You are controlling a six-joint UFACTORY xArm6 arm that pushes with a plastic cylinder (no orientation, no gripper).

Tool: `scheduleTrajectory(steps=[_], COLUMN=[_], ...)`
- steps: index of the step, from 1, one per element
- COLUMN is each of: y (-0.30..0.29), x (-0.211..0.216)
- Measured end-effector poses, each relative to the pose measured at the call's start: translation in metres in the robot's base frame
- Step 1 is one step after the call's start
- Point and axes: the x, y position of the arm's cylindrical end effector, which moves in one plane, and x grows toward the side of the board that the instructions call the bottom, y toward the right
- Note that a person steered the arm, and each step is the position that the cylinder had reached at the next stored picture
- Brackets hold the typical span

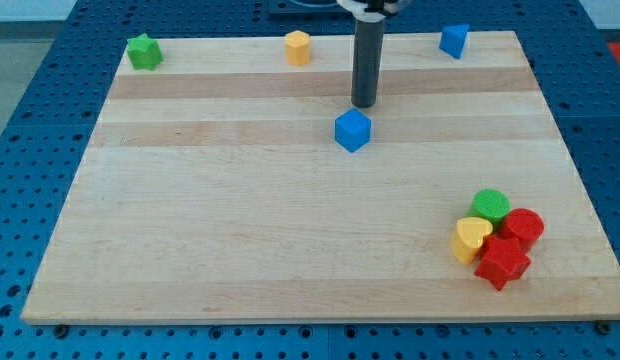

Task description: Place the blue cube at the center right side of the board

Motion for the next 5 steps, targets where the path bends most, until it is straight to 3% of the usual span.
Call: scheduleTrajectory(steps=[1,3,5], y=[0.000,-0.020,-0.047], x=[0.000,0.040,0.023])
